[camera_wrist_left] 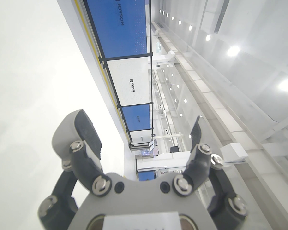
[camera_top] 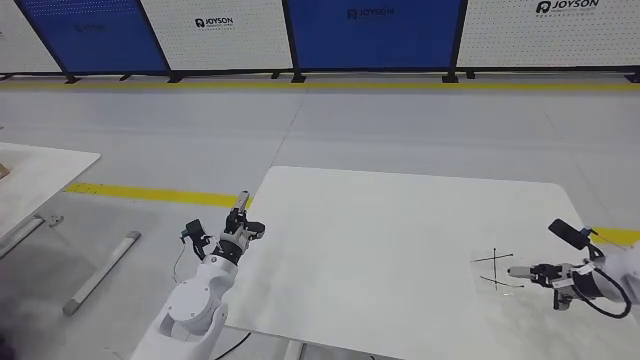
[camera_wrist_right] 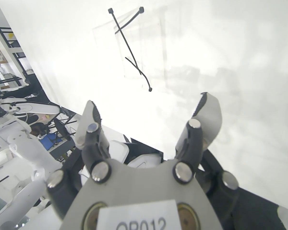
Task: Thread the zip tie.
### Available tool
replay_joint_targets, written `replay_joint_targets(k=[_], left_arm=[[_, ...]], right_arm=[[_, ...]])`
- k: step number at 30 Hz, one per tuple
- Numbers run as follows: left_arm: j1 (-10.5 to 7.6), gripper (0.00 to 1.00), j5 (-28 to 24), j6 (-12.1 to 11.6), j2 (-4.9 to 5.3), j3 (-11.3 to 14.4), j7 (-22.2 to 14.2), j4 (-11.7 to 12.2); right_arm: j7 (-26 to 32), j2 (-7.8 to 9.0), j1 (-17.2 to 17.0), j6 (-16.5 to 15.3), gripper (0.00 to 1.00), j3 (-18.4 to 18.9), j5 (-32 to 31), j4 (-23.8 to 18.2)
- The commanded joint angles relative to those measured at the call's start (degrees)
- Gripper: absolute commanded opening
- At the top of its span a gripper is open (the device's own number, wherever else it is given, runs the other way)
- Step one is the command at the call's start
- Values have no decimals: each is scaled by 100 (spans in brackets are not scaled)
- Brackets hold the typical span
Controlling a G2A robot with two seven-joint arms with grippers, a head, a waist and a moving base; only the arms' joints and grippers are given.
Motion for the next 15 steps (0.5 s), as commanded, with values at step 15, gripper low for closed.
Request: replay_joint_targets(k=[15], left_arm=[[0,100,0,0,0,0,0,0]], right_arm=[[173,-247,652,19,27,-609,-292,730]])
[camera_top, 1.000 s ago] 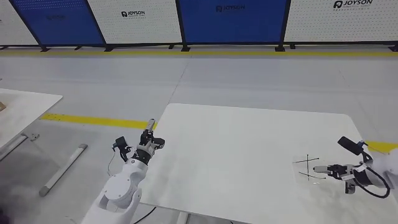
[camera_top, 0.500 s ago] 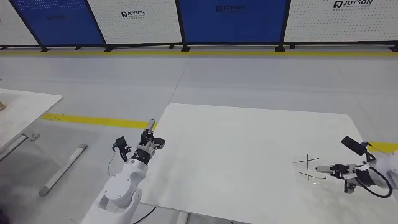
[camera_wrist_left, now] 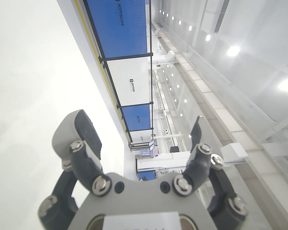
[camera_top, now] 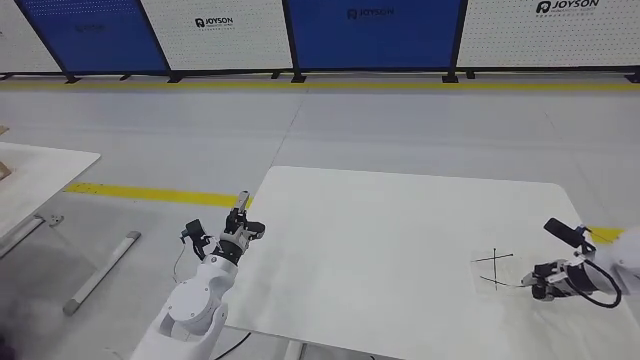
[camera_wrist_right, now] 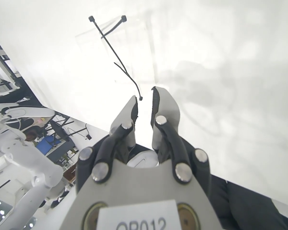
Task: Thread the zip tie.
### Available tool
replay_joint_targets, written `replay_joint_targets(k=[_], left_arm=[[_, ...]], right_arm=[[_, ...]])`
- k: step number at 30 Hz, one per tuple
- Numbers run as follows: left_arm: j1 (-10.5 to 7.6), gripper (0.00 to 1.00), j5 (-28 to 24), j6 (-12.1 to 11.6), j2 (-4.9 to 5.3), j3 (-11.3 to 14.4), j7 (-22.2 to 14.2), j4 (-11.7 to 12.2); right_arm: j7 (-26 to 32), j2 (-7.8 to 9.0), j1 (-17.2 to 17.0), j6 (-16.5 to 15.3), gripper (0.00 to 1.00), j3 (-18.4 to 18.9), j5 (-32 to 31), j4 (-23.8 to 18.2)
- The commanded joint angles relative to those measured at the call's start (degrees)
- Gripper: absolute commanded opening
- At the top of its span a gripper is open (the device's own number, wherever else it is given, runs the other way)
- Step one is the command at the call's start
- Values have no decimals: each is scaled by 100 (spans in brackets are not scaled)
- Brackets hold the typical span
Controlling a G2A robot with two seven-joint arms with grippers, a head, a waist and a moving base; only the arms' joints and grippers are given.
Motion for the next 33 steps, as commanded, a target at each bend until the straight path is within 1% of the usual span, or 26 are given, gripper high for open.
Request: replay_joint_targets(k=[1,3,7,10,18,22,25,33], left_arm=[[0,100,0,0,0,0,0,0],[0,100,0,0,0,0,0,0],[0,100,0,0,0,0,0,0],[0,100,0,0,0,0,0,0],[0,100,0,0,0,0,0,0],[0,100,0,0,0,0,0,0],[0,100,0,0,0,0,0,0],[0,100,0,0,0,0,0,0]], right_arm=[[0,-28,64,0,29,-58,-6,64],[0,-55,128,0,29,-119,-10,122],[0,-96,223,0,22,-240,-56,186],[0,-130,290,0,20,-332,-84,242],[0,-194,404,0,22,-527,-98,370],[0,-188,412,0,22,-530,-97,382],[0,-172,398,0,17,-514,-85,364],[0,-118,321,0,16,-458,-54,245]])
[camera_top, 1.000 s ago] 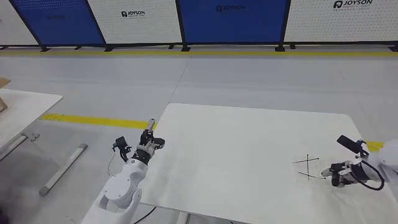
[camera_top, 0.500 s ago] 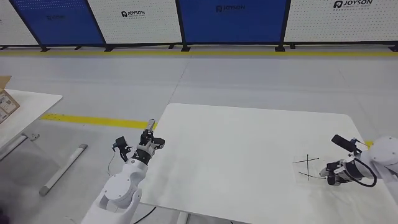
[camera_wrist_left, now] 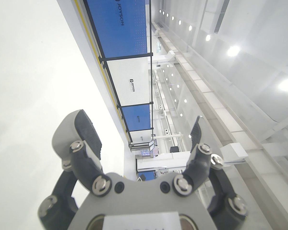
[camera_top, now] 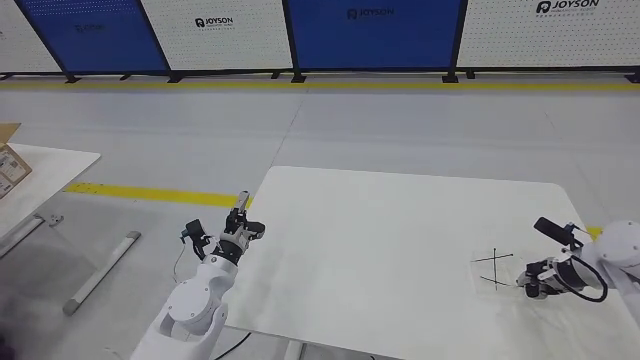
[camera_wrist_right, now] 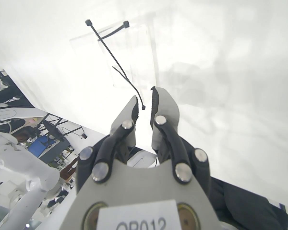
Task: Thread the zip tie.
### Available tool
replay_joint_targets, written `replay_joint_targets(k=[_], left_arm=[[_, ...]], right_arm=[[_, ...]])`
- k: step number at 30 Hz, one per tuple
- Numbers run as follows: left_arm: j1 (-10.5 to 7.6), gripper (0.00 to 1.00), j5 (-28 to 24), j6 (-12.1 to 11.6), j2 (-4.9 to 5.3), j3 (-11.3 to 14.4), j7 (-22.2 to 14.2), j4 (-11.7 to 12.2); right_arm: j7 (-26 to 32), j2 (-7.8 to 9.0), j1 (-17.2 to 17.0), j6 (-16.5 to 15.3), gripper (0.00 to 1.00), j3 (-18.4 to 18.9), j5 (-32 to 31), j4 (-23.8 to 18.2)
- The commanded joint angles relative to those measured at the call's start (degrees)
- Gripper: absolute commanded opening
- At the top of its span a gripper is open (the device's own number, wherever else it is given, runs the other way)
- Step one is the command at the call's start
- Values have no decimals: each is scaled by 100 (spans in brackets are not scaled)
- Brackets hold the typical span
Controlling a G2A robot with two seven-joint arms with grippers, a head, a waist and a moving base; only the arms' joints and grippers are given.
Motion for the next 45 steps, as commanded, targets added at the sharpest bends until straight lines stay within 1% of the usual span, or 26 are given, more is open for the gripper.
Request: replay_joint_targets(k=[1,4,8,10,11,16,22,25,27,29,32,33,34,36,45], left_arm=[[0,100,0,0,0,0,0,0],[0,100,0,0,0,0,0,0],[0,100,0,0,0,0,0,0],[0,100,0,0,0,0,0,0],[0,100,0,0,0,0,0,0],[0,100,0,0,0,0,0,0],[0,100,0,0,0,0,0,0],[0,100,0,0,0,0,0,0],[0,100,0,0,0,0,0,0],[0,100,0,0,0,0,0,0],[0,100,0,0,0,0,0,0],[0,100,0,0,0,0,0,0],[0,100,0,0,0,0,0,0],[0,100,0,0,0,0,0,0],[0,100,0,0,0,0,0,0]], right_arm=[[0,7,-7,0,16,2,2,-12],[0,12,-6,0,15,-5,19,-12],[0,13,13,0,9,-26,26,7],[0,12,25,0,2,-32,41,14],[0,12,28,0,0,-34,49,17],[0,27,28,0,0,3,81,8],[0,96,-83,0,0,197,75,-128],[0,151,-206,0,0,390,60,-262],[-14,203,-353,0,0,602,125,-402],[-56,247,-512,0,0,793,217,-559],[-184,328,-845,0,0,1151,468,-921],[-208,356,-958,-39,0,1275,571,-1033],[-254,392,-1121,-140,0,1486,813,-1115],[-203,446,-1365,-375,0,1744,1091,-1186],[-203,446,-1365,-375,0,1744,1091,-1186]])
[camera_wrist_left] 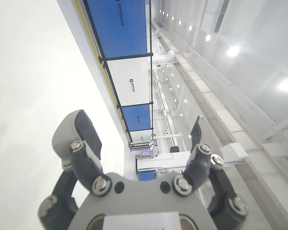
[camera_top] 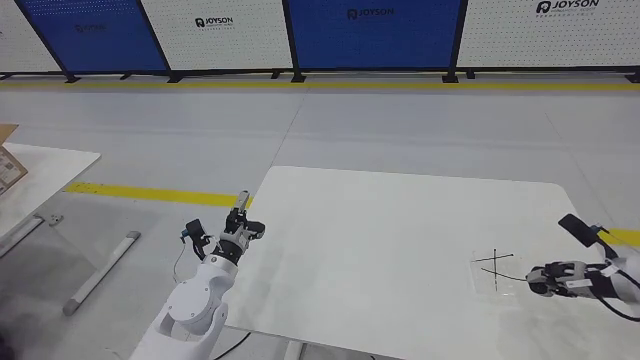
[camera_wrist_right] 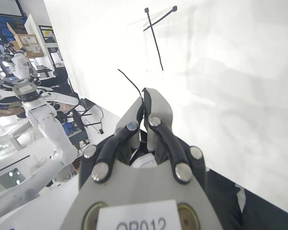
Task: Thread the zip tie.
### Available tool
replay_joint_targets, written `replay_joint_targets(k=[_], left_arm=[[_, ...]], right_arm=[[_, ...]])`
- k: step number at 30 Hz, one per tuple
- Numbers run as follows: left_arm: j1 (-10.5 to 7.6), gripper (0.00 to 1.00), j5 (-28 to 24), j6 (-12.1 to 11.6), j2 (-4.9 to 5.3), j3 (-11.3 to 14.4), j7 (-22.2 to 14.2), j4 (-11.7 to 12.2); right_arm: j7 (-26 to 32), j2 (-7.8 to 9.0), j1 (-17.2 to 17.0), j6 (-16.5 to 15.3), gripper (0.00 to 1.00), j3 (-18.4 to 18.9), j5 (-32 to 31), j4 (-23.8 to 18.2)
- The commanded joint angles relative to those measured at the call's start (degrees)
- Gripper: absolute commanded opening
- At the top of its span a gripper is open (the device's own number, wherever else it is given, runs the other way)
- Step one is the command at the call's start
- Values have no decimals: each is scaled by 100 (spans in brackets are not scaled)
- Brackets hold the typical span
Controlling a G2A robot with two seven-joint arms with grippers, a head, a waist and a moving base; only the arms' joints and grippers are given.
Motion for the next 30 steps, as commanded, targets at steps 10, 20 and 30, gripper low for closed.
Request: replay_joint_targets(k=[10,20,30], left_arm=[[0,100,0,0,0,0,0,0],[0,100,0,0,0,0,0,0],[0,100,0,0,0,0,0,0]], right_arm=[[-369,37,-161,-192,0,191,-70,-593],[-310,96,-470,-870,0,453,212,-1689],[-310,96,-470,-870,0,453,212,-1689]])
